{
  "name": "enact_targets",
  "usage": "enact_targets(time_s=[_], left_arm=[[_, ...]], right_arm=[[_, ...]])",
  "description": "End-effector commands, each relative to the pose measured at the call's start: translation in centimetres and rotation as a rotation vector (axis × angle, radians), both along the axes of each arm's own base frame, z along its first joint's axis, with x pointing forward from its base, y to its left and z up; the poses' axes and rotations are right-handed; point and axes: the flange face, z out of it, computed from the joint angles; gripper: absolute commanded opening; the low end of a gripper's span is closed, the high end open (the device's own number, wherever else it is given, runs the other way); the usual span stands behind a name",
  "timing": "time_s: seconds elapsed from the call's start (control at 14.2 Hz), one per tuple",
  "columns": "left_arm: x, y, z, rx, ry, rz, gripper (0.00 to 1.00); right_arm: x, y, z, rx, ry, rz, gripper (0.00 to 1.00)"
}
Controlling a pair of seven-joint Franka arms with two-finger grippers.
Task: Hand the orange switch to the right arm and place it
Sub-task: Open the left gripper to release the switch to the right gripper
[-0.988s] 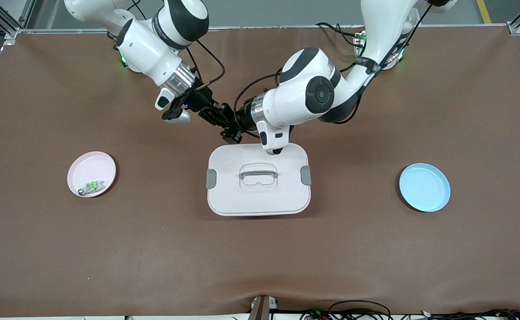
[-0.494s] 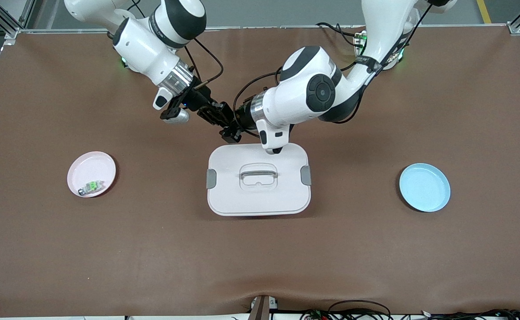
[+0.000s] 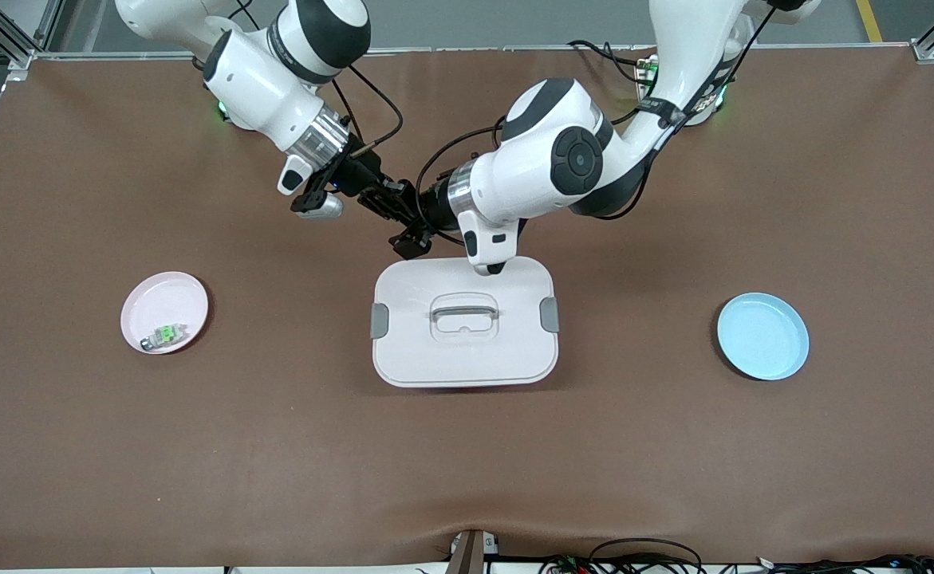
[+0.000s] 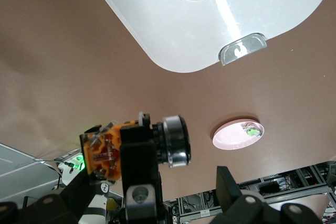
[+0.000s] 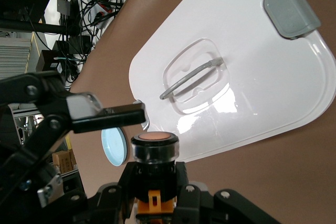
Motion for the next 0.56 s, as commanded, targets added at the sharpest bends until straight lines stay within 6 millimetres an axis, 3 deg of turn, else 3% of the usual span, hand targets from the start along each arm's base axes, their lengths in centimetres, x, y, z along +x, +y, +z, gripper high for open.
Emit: enact_targets(time_s=[0.0, 0.28, 0.49], left_arm=[[0.8, 0.7, 1.5, -0.022, -0.015, 0.027, 1.00], [3.1, 3.9, 2.9, 0.005, -0.063, 0.062, 1.00], [5.0, 7.0, 4.5, 0.092, -0.177, 0.070, 1.00]], right_arm=[[-0.6, 0.2, 0.6, 0.027, 0.019, 0.001, 0.10], [-1.0, -0.1, 1.7, 0.044, 0.029, 0.022, 0.10], [-0.6, -2.3, 3.6, 0.076, 0.081, 0.065, 0.10]])
